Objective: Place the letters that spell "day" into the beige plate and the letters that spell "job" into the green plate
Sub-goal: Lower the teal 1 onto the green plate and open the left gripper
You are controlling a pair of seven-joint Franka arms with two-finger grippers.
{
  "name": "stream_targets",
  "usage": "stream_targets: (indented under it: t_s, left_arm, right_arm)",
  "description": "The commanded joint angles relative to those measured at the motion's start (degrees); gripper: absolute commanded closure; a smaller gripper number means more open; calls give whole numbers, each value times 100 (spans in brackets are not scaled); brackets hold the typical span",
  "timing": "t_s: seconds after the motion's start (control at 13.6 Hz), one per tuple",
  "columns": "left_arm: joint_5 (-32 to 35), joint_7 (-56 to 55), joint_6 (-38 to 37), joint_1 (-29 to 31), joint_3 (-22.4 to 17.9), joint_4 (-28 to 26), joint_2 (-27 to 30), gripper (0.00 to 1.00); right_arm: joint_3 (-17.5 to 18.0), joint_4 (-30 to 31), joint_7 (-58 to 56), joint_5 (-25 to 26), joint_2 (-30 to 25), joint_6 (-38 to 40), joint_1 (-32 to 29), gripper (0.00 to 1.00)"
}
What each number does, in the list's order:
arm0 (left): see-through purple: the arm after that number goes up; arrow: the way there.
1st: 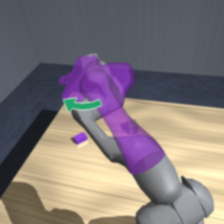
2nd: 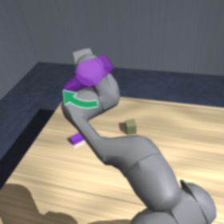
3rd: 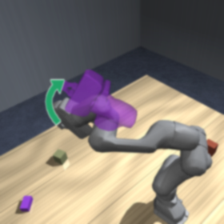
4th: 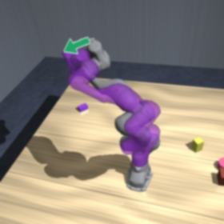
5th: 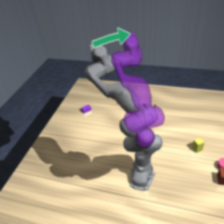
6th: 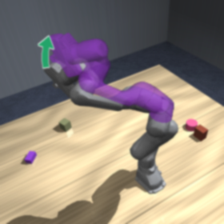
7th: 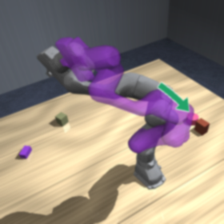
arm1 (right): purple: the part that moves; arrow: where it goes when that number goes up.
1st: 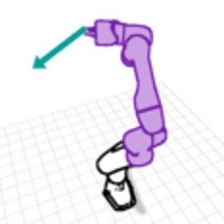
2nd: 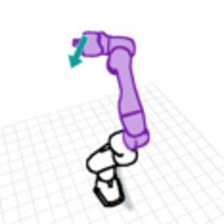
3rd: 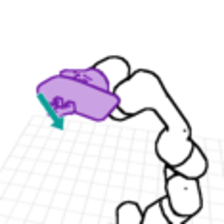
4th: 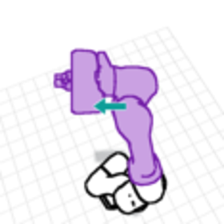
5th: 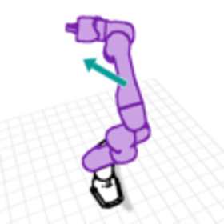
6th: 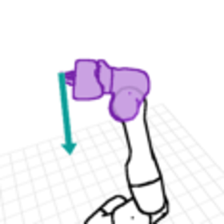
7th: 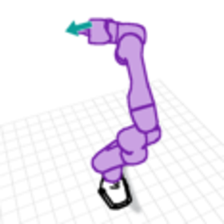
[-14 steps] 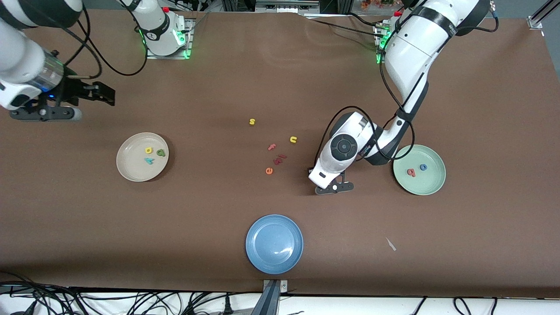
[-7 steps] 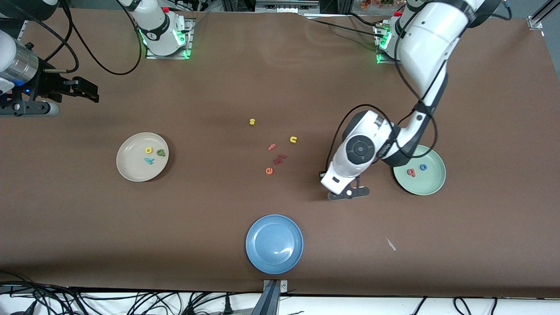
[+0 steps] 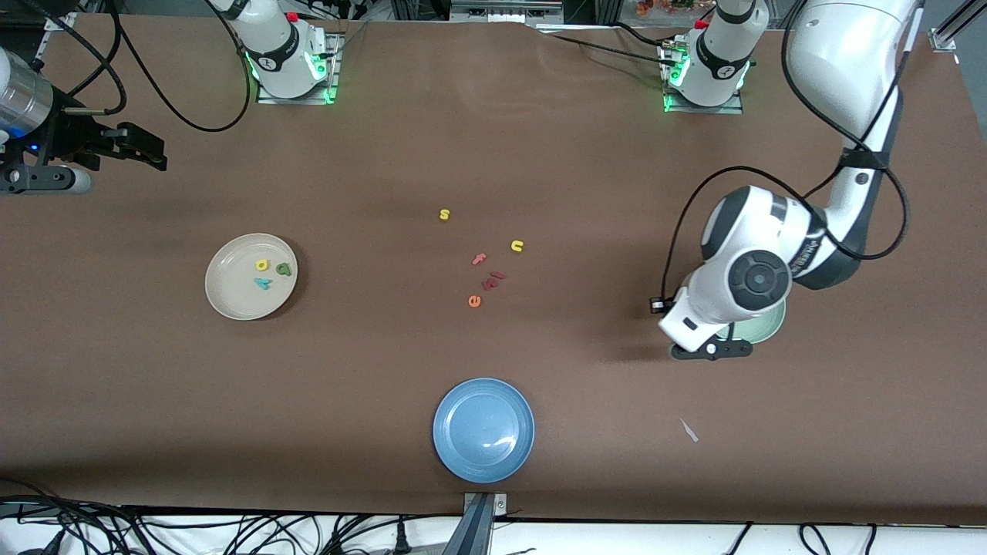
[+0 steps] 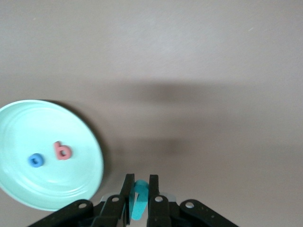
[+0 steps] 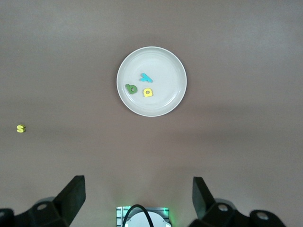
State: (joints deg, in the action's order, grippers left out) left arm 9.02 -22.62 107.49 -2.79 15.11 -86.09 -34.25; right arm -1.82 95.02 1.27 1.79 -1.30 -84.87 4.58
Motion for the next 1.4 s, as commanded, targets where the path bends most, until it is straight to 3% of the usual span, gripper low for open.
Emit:
stream_targets:
  t_s: [0.0, 0.59, 0.66, 0.73, 0.95, 1.03, 1.32]
  left_arm:
    - [-102, 651, -87, 356, 62, -390, 252, 100]
    - [-93, 2147, 131, 1412, 53, -1568, 393, 100]
    - [-93, 2156, 158, 1447, 53, -1569, 375, 95]
    - [-93, 2156, 176, 1448, 53, -1587, 349, 87]
    - [-93, 2156, 167, 1456, 53, -1526, 331, 15]
    - [-93, 2156, 167, 1448, 53, -1482, 357, 1]
    - [-102, 2060, 53, 1377, 167, -763, 506, 0]
  right_arm:
    - [-72, -80, -101, -143, -11, 111, -36, 0]
    - [-73, -194, -83, -135, 94, 111, -10, 0]
    - [-73, -255, -83, -144, 182, 120, -10, 0]
    - [-73, -265, -83, -144, 200, 120, -10, 0]
    - [-73, -265, -66, -144, 200, 120, -10, 0]
    - [-73, -265, -66, -144, 200, 120, -1, 0]
    - [-73, -265, -57, -152, 200, 120, -1, 0]
